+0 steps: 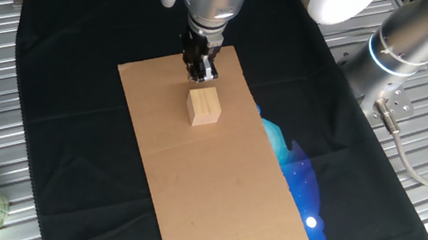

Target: Use the gripper to push the small block from left to right

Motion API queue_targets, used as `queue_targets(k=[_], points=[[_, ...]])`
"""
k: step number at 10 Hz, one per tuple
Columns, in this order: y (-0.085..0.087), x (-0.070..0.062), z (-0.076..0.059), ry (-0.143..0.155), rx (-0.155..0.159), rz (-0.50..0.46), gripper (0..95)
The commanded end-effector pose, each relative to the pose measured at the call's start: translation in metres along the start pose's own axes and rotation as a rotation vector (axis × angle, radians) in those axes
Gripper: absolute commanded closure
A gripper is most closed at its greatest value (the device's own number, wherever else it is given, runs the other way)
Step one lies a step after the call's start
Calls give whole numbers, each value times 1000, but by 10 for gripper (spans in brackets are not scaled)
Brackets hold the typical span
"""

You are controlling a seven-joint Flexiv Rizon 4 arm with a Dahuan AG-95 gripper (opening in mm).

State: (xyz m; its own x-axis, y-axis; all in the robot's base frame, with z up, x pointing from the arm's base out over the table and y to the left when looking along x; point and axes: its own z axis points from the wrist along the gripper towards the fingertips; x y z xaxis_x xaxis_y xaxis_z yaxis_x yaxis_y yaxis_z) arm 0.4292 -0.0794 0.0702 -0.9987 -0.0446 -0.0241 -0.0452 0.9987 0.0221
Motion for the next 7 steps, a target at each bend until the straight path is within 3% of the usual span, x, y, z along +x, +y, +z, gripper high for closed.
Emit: queue_targets(k=[1,7], points=[[1,1,-1,-2,-2,4,950],[3,1,2,-4,-6,11,950]])
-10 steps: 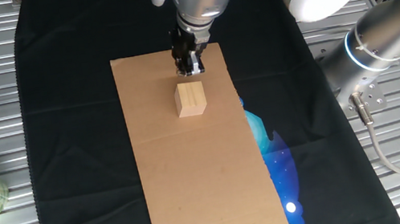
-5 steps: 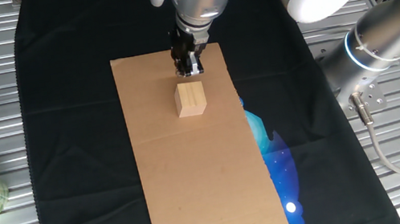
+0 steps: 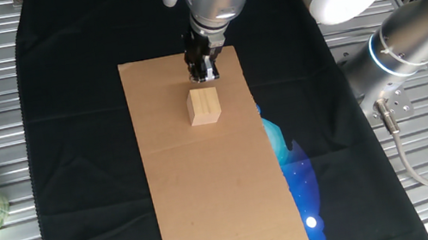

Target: Use the gripper to push the small block from left to right

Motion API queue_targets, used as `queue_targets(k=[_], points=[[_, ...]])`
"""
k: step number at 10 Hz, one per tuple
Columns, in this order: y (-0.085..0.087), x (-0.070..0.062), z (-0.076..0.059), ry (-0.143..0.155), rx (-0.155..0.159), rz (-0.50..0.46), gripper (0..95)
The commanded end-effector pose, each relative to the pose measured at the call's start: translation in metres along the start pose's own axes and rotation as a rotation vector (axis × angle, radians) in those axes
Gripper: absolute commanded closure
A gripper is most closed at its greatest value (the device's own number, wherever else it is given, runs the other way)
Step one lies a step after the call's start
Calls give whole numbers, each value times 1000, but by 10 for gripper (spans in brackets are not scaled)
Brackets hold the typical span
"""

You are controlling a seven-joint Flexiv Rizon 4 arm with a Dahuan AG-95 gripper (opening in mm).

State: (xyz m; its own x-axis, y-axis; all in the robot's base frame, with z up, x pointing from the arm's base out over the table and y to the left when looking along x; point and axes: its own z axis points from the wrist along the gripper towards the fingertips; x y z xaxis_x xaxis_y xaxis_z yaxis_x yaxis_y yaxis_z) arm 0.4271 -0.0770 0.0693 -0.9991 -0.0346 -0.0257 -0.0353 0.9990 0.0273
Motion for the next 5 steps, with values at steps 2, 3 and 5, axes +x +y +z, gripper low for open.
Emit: queue_targets(k=[2,3,5], points=[[1,-1,2,-5,-3,0,950],[1,-1,2,-4,-6,0,950],[1,-1,2,-5,-8,1,950]])
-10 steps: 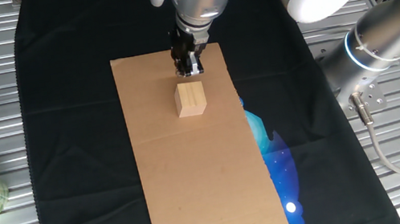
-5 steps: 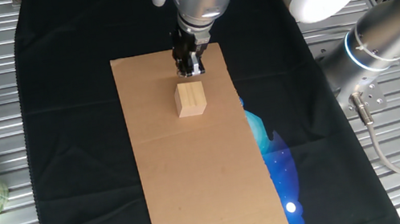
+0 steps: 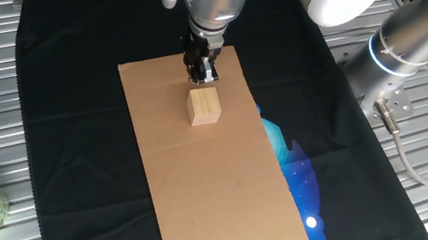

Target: Use the gripper to push the small block from left to right

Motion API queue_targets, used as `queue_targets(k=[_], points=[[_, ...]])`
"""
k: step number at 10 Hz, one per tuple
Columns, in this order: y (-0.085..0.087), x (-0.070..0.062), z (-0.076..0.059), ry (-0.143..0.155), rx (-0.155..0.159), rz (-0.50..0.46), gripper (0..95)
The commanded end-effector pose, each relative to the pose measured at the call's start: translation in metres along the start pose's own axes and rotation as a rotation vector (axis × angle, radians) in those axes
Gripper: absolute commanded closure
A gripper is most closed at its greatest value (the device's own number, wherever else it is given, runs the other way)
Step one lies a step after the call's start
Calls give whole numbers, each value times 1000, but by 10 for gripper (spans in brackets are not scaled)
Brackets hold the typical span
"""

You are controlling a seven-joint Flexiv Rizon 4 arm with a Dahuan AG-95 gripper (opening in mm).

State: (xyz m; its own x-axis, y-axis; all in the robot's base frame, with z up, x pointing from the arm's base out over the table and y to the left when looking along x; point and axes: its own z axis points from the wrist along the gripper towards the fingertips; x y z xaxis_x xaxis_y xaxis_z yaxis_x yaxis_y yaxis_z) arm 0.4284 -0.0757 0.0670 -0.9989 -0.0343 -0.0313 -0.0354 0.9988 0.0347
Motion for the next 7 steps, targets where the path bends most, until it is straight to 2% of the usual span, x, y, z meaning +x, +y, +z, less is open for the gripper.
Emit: queue_targets(k=[1,7], points=[[0,0,0,-1,-2,1,950],[1,-1,1,-3,-8,0,950]])
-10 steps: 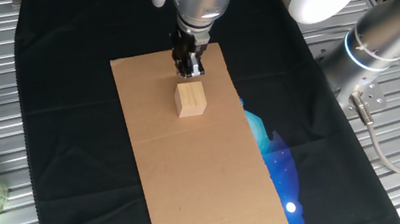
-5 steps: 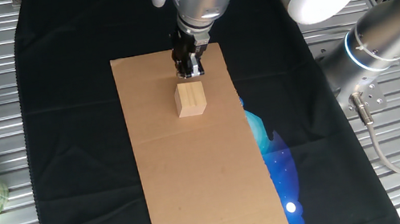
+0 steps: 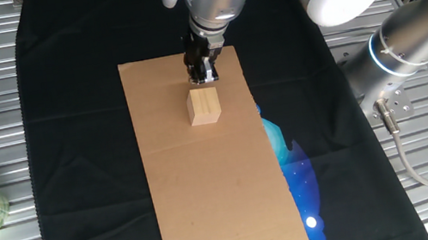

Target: Use the gripper to push the small block from left to right

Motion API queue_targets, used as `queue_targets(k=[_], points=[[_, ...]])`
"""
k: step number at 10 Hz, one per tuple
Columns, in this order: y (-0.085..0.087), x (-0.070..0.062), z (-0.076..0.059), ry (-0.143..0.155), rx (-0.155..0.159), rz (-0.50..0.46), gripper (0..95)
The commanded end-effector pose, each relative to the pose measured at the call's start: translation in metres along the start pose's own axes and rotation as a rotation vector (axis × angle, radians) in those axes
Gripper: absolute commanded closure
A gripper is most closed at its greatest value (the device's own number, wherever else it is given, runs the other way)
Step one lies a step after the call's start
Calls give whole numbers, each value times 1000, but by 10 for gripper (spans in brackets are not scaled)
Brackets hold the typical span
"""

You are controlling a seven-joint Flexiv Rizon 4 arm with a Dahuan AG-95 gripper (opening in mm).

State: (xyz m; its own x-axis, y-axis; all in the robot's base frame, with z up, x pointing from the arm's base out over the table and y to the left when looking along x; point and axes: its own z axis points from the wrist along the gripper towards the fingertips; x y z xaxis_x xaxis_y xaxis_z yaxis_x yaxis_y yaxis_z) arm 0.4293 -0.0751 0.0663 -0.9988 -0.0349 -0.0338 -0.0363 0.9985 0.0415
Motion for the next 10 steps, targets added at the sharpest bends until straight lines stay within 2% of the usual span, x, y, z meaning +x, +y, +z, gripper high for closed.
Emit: queue_targets(k=[1,10], points=[[0,0,0,0,-1,2,950],[2,1,1,0,11,4,950]])
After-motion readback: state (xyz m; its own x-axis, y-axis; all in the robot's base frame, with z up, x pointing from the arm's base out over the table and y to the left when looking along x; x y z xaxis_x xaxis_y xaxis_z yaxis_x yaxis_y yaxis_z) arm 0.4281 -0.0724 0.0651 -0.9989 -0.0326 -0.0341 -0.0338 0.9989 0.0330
